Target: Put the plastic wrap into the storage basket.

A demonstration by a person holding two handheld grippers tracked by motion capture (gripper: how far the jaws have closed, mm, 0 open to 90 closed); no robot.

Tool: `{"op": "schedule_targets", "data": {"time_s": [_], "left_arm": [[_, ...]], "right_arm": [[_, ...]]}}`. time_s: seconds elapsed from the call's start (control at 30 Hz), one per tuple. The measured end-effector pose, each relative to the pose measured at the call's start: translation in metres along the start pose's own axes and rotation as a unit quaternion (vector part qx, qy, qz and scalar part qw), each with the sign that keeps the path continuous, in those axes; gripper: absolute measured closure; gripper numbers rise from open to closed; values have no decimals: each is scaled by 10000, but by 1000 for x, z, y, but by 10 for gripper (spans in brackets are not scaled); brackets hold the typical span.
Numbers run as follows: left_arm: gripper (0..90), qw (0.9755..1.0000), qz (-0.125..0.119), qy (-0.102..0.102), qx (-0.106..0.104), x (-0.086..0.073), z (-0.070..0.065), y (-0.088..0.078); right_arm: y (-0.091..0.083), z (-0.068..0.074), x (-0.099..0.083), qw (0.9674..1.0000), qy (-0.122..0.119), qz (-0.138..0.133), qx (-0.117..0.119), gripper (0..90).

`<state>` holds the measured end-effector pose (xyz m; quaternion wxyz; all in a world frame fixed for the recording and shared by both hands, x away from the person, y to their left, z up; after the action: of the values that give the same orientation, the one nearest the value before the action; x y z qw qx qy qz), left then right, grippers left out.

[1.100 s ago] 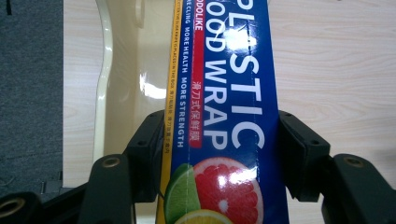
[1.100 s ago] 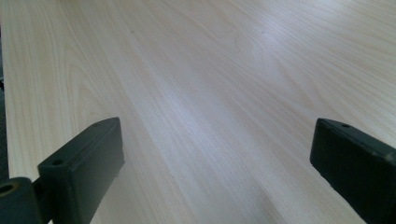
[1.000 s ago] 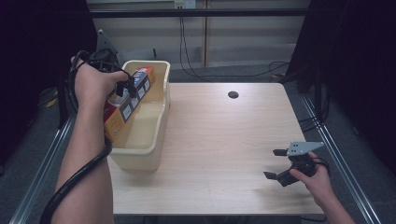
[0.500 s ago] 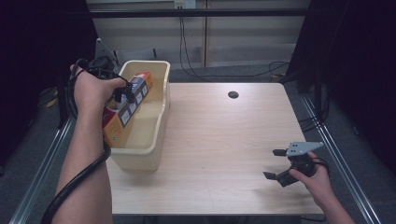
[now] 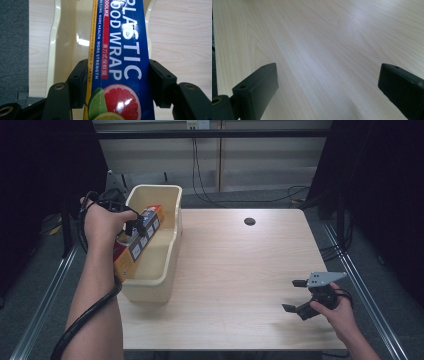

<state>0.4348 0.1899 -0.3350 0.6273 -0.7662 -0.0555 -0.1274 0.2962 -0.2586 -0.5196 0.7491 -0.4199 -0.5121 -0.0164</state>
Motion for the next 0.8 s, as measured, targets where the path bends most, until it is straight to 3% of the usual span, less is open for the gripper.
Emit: {"op": "schedule_targets", "data": {"time_s": [0.8], "left_arm": [[409, 9999, 148, 36, 52, -9, 4, 16]], "right_arm": [[1, 1, 0, 10000, -11, 26, 11, 27]]}}
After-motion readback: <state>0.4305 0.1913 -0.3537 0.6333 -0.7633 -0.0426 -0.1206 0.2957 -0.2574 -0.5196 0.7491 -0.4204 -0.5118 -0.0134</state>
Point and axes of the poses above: each handheld gripper's, and its own axes: y roughly forward along the jaws, x roughly out of its top, z roughly to its left, the point moved 9 cm from there along y, roughly forward along the jaws, and after that the axes turned 4 degrees about y, right-handed, at the moved point
